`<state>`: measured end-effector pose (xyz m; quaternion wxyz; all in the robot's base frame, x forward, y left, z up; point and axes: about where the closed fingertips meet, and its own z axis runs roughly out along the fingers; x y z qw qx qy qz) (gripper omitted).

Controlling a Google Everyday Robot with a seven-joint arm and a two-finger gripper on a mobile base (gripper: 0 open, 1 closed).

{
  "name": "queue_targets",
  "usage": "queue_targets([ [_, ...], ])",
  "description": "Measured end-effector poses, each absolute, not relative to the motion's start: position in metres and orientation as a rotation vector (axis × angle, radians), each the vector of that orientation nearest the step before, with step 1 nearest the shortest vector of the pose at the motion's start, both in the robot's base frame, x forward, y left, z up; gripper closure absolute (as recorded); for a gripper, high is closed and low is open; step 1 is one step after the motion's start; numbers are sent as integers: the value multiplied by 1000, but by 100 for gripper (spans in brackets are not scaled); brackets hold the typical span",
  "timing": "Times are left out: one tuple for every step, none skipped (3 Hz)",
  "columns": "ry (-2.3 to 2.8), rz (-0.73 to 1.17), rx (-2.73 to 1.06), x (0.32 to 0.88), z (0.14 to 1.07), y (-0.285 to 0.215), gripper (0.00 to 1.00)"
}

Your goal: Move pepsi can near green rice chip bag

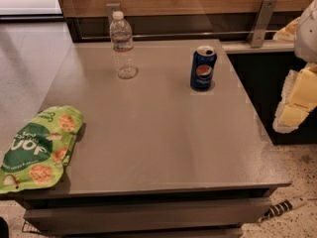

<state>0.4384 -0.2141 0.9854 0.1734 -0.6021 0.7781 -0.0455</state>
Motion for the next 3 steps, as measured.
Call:
queue_targets([
  [2202, -127, -1701, 440, 986, -214, 0],
  [2175, -116, -1660, 450, 987, -216, 0],
  [2132, -9, -1533, 472, 966, -228, 0],
])
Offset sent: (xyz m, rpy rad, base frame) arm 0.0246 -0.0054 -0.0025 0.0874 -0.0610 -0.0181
